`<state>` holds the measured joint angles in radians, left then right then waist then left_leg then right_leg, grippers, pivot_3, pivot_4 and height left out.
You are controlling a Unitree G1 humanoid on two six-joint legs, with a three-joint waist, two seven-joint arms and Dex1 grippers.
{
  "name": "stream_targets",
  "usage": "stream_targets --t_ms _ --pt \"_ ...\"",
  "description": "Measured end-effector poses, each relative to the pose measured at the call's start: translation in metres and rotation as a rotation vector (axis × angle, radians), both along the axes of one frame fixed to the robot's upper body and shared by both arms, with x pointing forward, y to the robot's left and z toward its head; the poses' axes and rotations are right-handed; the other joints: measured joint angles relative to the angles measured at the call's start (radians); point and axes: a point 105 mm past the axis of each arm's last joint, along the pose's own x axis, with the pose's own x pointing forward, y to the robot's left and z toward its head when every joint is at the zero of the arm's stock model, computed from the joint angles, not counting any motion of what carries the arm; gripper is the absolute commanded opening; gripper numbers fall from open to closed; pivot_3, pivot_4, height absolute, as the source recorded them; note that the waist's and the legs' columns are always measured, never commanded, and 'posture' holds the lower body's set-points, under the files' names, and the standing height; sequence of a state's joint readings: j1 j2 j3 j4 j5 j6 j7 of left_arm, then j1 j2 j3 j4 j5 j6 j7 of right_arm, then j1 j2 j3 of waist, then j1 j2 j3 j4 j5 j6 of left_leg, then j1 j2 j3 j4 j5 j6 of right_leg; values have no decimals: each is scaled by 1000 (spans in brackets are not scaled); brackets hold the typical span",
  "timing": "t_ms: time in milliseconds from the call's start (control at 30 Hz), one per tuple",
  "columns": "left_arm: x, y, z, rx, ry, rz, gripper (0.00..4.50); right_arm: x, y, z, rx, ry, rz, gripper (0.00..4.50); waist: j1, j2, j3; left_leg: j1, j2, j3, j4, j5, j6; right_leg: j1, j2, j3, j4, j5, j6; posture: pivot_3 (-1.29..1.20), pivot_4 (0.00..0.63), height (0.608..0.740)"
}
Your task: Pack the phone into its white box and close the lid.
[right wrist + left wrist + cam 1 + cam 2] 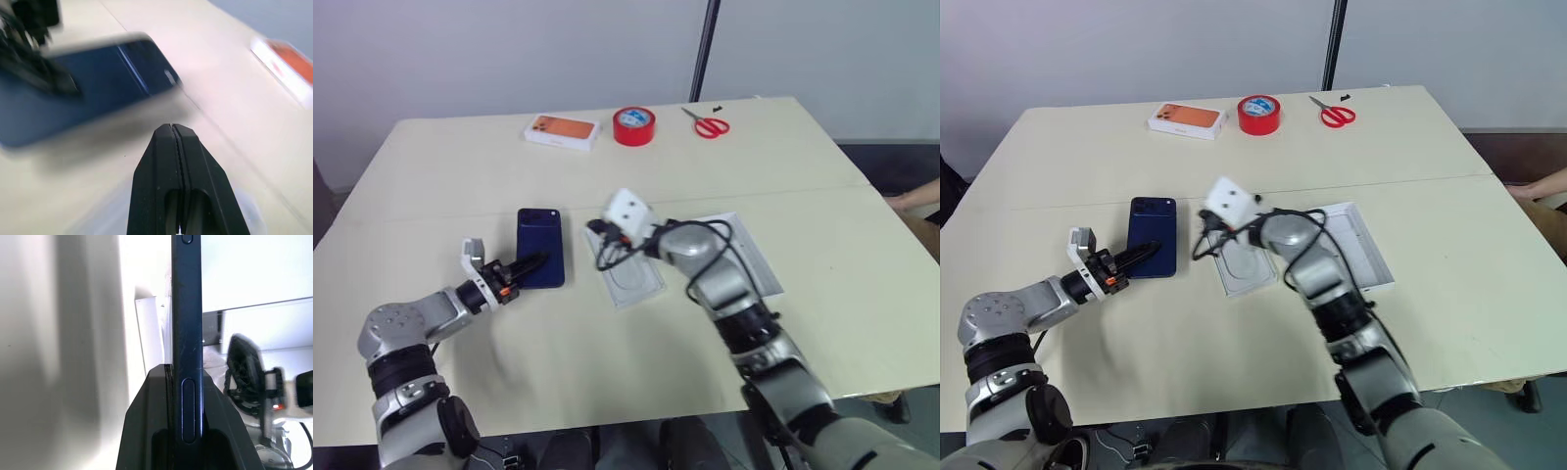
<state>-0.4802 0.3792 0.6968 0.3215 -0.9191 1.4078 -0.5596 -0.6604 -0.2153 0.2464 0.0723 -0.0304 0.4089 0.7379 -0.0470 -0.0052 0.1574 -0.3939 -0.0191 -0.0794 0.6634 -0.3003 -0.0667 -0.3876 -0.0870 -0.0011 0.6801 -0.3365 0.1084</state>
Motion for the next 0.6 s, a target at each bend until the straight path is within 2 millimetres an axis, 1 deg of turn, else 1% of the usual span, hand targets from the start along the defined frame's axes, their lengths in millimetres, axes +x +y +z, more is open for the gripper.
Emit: stream_targets --t_ms 67,133,233,267,333,433,467,533,600 --pt "0 -3 5 22 -23 -15 23 -2 -15 1 1 7 -19 0 -4 0 0 0 1 2 -1 1 -1 -1 1 0 0 0 0 0 150 740" --pt "1 -6 9 41 -42 -27 23 -1 -25 5 5 0 -36 0 -6 0 0 0 4 2 -1 1 -2 -1 4 1 -1 0 0 0 150 740" --pt "3 -9 12 50 -63 -27 0 -6 -41 6 25 25 -44 904 0 0 0 0 7 3 -1 1 -2 -1 5 1 -4 0 0 0 150 740" --pt "3 -9 13 49 -67 -26 0 -7 -46 5 29 37 -49 1373 2 0 0 -1 9 3 -1 1 -2 -1 5 1 -5 0 0 0 150 740" --pt "2 -12 16 51 -84 -29 0 -18 -54 0 16 61 -13 2439 5 0 1 -2 9 3 -1 1 -2 0 5 1 -7 0 0 0 150 740" --pt "2 -15 18 54 -98 -34 0 -39 -51 -6 17 130 94 4089 6 -1 1 -2 10 3 -1 1 -2 0 6 1 -8 0 0 0 150 740" --pt "1 -16 18 58 -98 -37 0 -47 -48 -7 19 155 138 4464 5 -1 1 -2 10 3 -1 1 -2 0 6 1 -8 0 0 0 150 740" --pt "1 -18 17 65 -96 -41 0 -61 -45 -8 -8 171 215 4464 5 -1 1 -2 10 3 -1 1 -2 0 6 1 -8 0 0 0 150 740" --pt "1 -19 17 68 -95 -42 0 -70 -42 -13 -62 150 279 4464 4 -1 1 -2 10 3 -1 1 -2 0 7 1 -8 0 0 0 150 740"
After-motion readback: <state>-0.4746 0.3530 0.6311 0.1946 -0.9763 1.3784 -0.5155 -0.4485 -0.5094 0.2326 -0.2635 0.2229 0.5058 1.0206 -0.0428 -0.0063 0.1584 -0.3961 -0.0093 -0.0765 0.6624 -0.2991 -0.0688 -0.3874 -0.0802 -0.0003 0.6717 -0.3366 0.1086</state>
